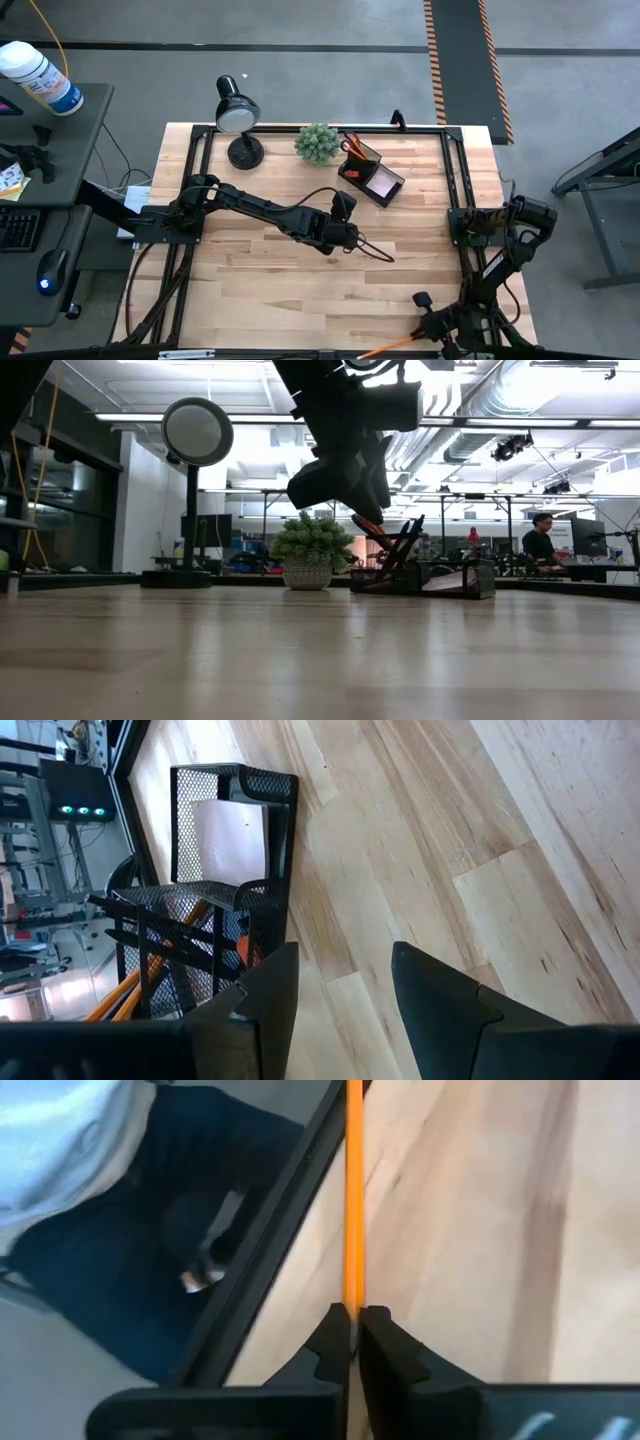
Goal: Pick and place office supplies into organizer
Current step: Put the yellow pencil into the black desk organizer
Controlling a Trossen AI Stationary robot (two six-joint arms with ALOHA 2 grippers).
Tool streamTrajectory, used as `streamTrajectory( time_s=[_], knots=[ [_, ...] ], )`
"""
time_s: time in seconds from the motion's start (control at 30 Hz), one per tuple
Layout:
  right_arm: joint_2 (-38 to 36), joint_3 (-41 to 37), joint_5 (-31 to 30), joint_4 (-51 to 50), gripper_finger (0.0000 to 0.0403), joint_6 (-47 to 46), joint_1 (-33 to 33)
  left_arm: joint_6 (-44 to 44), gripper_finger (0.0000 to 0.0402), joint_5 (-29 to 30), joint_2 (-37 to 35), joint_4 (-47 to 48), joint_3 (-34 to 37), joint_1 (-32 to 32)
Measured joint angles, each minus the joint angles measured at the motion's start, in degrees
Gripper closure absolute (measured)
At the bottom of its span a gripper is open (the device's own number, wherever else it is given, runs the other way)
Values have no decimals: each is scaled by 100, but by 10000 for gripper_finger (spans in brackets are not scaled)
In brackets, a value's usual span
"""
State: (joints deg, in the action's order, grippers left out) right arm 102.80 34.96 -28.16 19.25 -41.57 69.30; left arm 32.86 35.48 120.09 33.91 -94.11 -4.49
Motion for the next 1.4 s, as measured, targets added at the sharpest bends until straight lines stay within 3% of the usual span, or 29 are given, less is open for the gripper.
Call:
streamTrajectory(
  time_s=[0.27,0.97,1.17,1.4],
  knots=[
    [24,-27,-1166,-144,401,425,2,-15,252,13,0,2,0,0],
    [9,-13,-2809,-454,401,696,4,-130,252,169,0,879,2,-2],
    [5,-13,-3395,-492,402,864,7,-471,252,512,0,1440,2,-4],
    [5,-13,-3292,-492,402,819,-28,-684,252,-438,0,2104,2,-20]
  ],
)
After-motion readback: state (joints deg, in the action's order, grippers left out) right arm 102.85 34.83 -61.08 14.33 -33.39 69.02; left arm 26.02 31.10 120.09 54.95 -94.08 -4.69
